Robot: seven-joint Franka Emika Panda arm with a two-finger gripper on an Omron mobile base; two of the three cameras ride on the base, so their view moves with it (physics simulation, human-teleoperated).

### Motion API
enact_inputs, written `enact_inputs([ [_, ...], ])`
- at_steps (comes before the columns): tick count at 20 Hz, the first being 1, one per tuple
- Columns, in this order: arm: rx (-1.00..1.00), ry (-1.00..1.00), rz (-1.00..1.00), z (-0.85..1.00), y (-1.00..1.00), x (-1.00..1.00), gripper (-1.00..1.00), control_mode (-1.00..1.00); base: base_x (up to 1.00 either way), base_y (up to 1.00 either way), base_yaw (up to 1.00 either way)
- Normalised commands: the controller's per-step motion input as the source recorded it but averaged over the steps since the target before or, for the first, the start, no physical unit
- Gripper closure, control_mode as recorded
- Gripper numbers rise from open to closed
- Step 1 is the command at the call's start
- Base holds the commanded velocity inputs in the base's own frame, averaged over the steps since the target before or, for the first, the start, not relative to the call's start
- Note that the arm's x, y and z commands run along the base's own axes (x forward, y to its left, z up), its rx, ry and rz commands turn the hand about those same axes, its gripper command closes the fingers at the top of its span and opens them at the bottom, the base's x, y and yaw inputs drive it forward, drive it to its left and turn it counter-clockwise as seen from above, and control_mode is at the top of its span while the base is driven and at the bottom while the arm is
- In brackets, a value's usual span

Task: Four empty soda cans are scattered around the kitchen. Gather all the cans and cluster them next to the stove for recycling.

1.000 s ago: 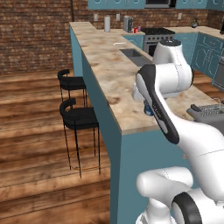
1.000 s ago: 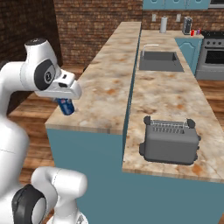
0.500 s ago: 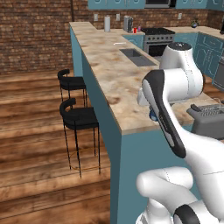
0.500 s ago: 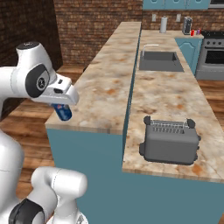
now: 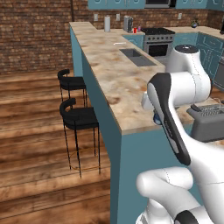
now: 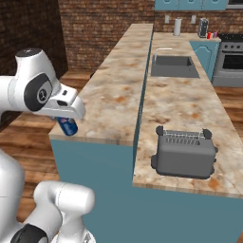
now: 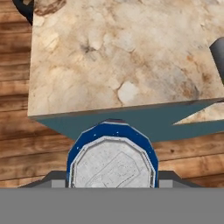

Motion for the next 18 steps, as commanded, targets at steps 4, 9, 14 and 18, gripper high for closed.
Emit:
enact_inputs([
  [4,0.0,0.03,0.0,0.0,-0.04,-0.15,1.0,1.0,-0.05,-0.01,0.0],
  [9,0.0,0.0,0.0,0.0,0.0,0.0,1.0,1.0,-0.31,-0.12,0.0],
  [14,0.0,0.0,0.0,0.0,0.0,0.0,1.0,1.0,-0.36,-0.19,0.0],
  [18,0.0,0.0,0.0,0.0,0.0,0.0,1.0,1.0,-0.35,-0.33,0.0],
])
